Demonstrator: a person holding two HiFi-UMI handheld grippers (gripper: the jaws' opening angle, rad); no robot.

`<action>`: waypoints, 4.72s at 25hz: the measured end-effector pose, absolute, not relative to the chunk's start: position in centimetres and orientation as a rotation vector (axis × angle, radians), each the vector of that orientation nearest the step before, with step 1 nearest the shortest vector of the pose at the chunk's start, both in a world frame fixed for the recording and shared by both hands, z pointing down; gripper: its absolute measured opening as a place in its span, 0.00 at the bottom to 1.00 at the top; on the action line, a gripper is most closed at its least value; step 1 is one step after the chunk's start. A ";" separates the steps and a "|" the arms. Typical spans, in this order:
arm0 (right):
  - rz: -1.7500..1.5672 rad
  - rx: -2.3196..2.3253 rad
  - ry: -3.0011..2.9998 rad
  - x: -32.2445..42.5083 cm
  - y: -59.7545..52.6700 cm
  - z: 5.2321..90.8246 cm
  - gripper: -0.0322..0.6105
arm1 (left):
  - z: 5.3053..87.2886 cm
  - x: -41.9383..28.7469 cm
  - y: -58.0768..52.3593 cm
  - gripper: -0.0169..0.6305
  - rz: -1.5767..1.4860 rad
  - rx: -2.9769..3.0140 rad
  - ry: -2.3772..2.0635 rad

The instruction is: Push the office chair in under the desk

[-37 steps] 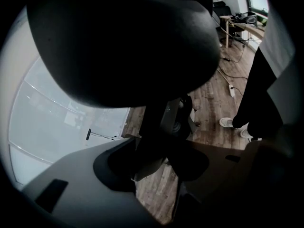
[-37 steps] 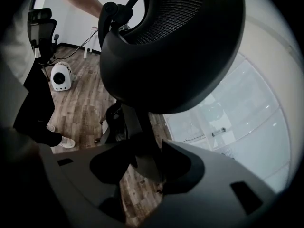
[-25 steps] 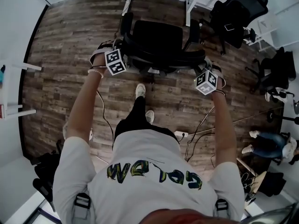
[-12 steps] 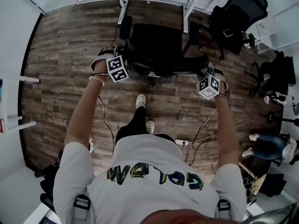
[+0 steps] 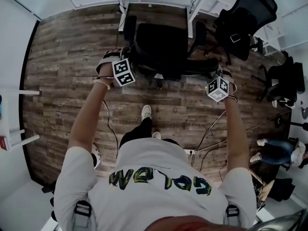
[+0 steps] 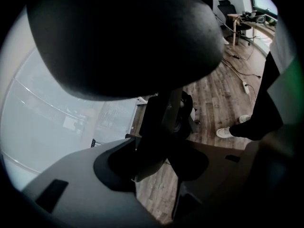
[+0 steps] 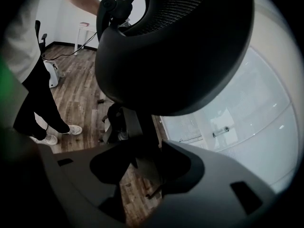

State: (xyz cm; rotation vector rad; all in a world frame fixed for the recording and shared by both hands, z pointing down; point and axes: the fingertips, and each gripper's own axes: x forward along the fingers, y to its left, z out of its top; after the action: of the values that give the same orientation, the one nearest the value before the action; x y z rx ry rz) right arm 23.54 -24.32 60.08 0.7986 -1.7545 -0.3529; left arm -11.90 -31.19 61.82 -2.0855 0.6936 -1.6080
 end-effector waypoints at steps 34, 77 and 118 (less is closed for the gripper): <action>-0.347 0.832 -1.751 27.3 -49.5 60.4 0.37 | 61.5 -8.0 -56.1 0.35 -1.548 -2.087 0.702; -0.356 0.833 -1.768 30.9 -79.6 60.3 0.38 | 61.3 -4.8 -85.7 0.37 -1.583 -2.073 0.793; -0.202 1.013 -1.889 31.8 -86.4 57.7 0.43 | 58.8 -4.1 -92.3 0.44 -1.474 -2.171 1.037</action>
State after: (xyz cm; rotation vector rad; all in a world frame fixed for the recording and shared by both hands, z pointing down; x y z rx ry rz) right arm 31.83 -86.41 57.69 1.0132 -1.8887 -0.2018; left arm -4.09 -92.33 58.78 -2.1711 1.0368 -1.4736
